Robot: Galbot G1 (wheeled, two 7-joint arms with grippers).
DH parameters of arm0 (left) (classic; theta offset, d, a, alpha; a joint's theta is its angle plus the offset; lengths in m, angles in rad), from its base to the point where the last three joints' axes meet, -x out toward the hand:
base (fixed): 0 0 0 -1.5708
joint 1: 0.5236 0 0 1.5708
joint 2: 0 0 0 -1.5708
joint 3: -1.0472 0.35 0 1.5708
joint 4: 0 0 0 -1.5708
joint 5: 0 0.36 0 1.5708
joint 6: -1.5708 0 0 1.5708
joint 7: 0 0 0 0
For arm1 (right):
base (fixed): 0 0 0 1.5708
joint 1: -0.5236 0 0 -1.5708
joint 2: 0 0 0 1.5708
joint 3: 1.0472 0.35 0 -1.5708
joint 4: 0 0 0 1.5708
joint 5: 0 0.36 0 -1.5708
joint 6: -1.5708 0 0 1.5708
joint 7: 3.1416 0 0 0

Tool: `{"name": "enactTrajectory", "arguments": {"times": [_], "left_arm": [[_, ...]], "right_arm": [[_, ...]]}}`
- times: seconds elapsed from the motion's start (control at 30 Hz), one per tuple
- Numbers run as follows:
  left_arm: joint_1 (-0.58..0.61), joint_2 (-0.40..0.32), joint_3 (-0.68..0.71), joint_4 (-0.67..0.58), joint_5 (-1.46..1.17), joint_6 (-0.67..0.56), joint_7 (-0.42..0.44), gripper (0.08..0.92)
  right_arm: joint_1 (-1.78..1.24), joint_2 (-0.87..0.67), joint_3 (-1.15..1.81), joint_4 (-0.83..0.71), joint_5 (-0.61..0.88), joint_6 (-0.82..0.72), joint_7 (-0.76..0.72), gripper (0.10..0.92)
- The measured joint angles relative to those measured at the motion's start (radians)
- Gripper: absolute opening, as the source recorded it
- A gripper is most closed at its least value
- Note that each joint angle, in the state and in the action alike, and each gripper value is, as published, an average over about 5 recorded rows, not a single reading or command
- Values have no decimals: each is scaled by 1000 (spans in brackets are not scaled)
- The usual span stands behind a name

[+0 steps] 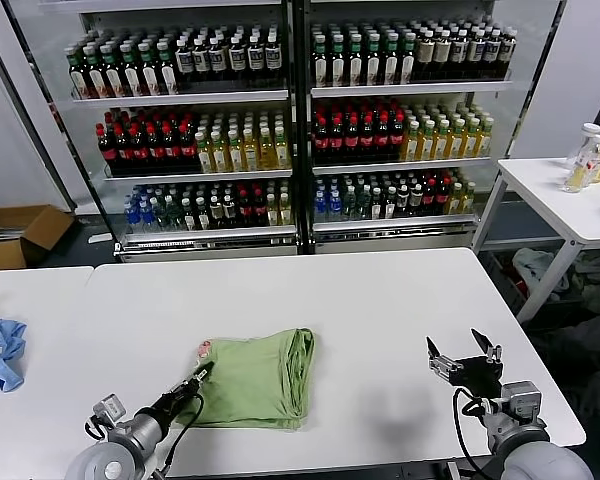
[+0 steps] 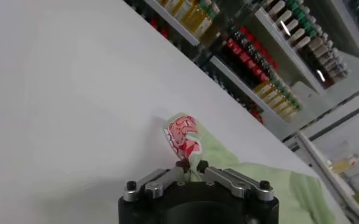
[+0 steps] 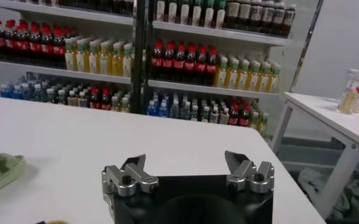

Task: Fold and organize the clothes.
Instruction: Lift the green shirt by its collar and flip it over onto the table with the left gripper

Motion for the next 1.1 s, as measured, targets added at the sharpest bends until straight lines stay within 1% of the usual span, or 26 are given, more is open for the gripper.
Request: {"name": "enactTrajectory", "arguments": {"times": [0.23,0.4,0.53,0.7,0.8,0.93,1.0,1.1], "left_arm": [[10,-3,-62,-7,-106,15,-7,102],[21,22,-157,-11,-177,31,-17,102],[34,73,-271,-18,-206,44,-24,102],[51,171,-429,-40,-192,53,-21,102],[59,230,-492,-71,-154,55,-15,102],[71,278,-512,-129,-45,53,-8,102],[75,290,-492,-157,33,50,-8,102],[84,297,-428,-189,178,45,-11,102]], "right_arm": [[2,-2,2,4,8,0,1,823],[13,3,-5,0,13,0,0,823],[25,8,-12,-7,17,2,-1,823],[37,16,-20,-8,20,4,-2,823],[41,19,-24,-8,18,4,-2,823],[41,23,-23,-6,14,6,-3,823],[38,23,-21,-5,10,8,-4,823],[32,23,-17,-5,7,13,-5,823]]}}
